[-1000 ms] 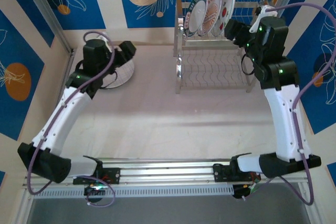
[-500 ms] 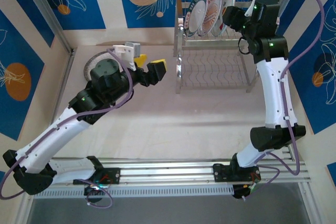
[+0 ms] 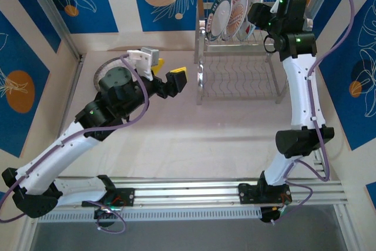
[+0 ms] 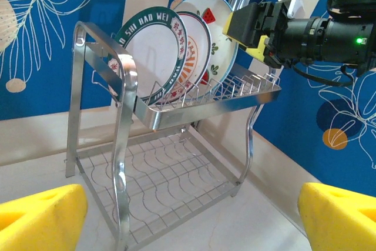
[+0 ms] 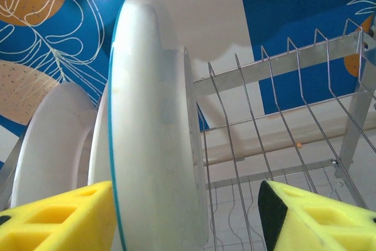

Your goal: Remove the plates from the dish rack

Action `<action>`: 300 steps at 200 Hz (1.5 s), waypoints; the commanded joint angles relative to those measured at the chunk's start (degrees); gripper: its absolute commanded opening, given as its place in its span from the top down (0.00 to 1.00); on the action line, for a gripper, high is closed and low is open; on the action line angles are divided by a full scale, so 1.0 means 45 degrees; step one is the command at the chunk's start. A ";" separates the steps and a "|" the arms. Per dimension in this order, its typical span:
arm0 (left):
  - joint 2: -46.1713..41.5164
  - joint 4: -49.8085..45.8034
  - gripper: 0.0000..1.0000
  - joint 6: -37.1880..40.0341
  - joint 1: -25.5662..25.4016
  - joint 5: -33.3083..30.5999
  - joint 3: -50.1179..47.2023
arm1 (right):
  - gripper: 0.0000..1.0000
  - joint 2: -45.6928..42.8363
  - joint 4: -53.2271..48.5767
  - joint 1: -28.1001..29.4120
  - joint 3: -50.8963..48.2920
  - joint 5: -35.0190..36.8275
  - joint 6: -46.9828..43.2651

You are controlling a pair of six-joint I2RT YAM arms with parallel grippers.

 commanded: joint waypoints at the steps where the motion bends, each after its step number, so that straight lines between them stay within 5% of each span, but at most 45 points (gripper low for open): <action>1: -0.0214 0.0326 0.08 0.0207 -0.0153 -0.0278 0.0365 | 0.36 0.0281 -0.0104 -0.0079 0.0591 0.0043 -0.0285; 195: -0.0604 0.1651 0.04 0.0242 -0.0194 -0.1454 0.0381 | 0.53 0.1867 -0.0603 0.0794 0.2064 0.1543 -0.1320; 300: -0.0588 0.1586 0.03 0.0118 -0.0173 -0.1415 0.0384 | 0.72 0.2239 -0.0918 0.1205 0.2640 0.2683 -0.1424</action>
